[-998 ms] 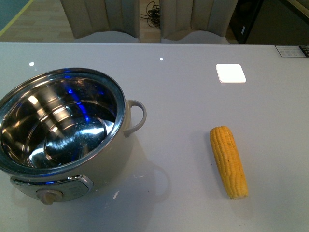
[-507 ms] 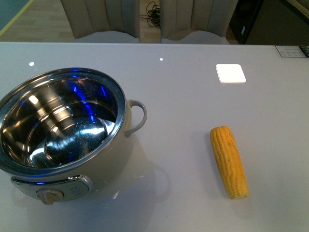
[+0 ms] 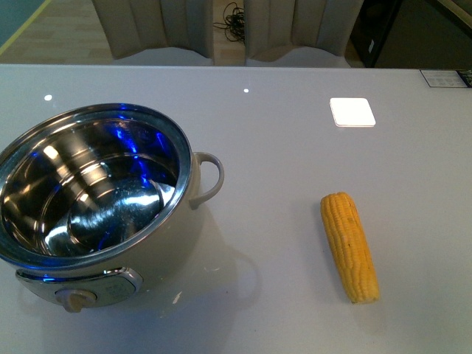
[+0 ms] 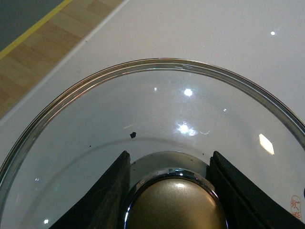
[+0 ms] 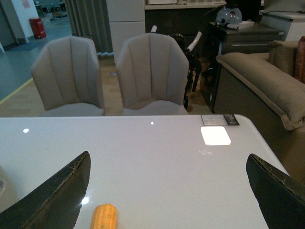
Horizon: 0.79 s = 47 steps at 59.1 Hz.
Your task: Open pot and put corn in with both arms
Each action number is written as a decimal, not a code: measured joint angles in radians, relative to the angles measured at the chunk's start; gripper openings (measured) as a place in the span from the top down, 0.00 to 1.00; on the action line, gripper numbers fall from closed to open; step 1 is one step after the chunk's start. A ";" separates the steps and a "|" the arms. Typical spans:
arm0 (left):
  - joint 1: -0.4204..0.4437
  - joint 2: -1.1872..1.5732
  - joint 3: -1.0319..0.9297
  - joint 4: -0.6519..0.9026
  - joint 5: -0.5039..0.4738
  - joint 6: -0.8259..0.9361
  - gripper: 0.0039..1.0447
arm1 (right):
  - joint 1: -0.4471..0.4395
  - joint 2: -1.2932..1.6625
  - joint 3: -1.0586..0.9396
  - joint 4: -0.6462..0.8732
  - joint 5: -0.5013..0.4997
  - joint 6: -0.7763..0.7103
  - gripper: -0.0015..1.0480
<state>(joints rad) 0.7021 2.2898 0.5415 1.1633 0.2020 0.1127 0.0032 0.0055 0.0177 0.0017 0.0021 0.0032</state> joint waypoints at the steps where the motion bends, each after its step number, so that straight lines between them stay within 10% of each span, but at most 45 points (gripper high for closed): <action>1: -0.002 0.006 0.005 0.000 0.001 -0.002 0.58 | 0.000 0.000 0.000 0.000 0.000 0.000 0.09; 47: -0.041 0.217 0.174 0.029 -0.028 0.008 0.58 | 0.000 0.000 0.000 0.000 0.000 0.000 0.09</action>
<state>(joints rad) 0.6613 2.5065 0.7151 1.1919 0.1741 0.1207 0.0032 0.0055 0.0177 0.0017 0.0021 0.0032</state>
